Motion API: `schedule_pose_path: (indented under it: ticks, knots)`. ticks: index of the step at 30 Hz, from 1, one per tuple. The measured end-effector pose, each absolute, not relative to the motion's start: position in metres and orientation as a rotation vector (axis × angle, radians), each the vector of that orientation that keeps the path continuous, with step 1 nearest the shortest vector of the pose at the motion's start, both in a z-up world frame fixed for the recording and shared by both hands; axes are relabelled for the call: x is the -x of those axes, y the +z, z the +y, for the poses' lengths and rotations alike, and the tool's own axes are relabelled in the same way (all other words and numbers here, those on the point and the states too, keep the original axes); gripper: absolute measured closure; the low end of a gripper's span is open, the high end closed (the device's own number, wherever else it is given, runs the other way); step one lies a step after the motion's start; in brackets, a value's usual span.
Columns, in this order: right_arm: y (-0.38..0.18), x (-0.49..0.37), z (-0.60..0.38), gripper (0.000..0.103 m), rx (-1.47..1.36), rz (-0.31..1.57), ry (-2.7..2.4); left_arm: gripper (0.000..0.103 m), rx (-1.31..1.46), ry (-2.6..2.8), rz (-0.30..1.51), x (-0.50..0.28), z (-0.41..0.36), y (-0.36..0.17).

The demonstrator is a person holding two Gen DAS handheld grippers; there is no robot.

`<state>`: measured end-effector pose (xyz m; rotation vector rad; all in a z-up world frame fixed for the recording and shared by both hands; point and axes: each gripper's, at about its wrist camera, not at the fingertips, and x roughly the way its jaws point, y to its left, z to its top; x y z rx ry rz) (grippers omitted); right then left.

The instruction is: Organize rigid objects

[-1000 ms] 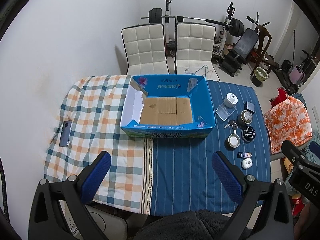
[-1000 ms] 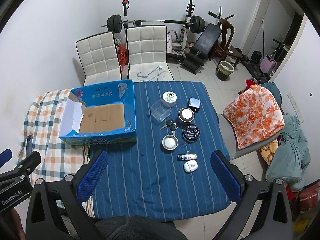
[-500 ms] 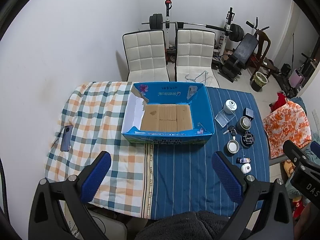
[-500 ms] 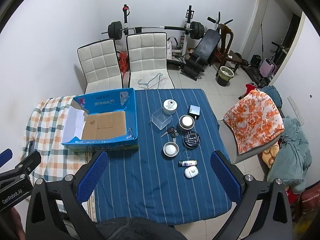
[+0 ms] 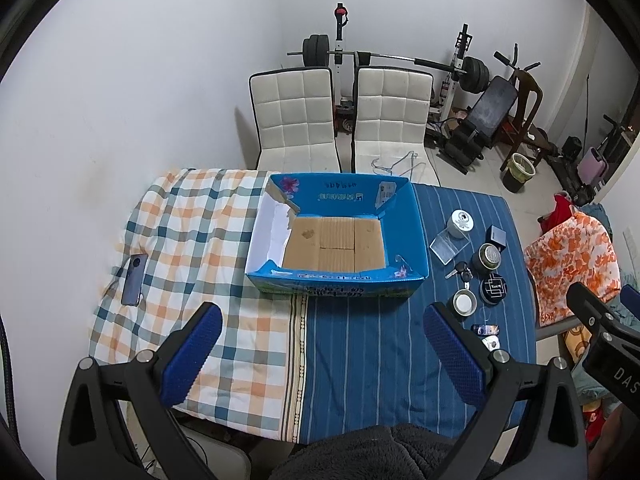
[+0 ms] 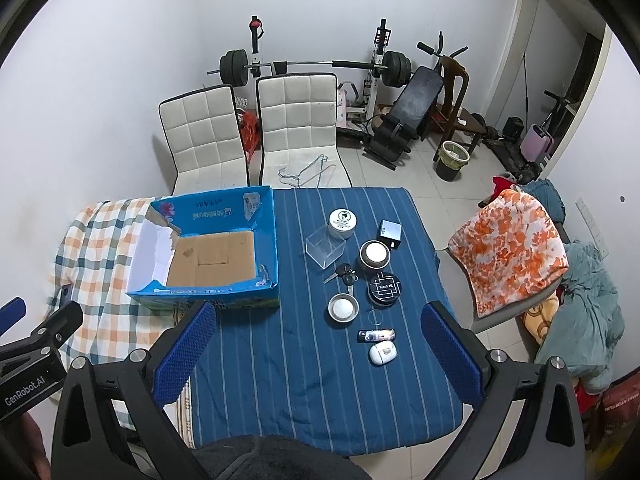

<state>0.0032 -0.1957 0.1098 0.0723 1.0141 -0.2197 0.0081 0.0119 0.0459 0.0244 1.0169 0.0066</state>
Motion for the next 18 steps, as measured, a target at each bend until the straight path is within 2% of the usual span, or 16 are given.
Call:
schedule_pose_path:
  ticks: [18]
  knots:
    - [0.109,-0.014,-0.201,0.0,-0.093,1.017,-0.203,0.0,-0.024,-0.011,1.018,-0.027,0.008,0.05]
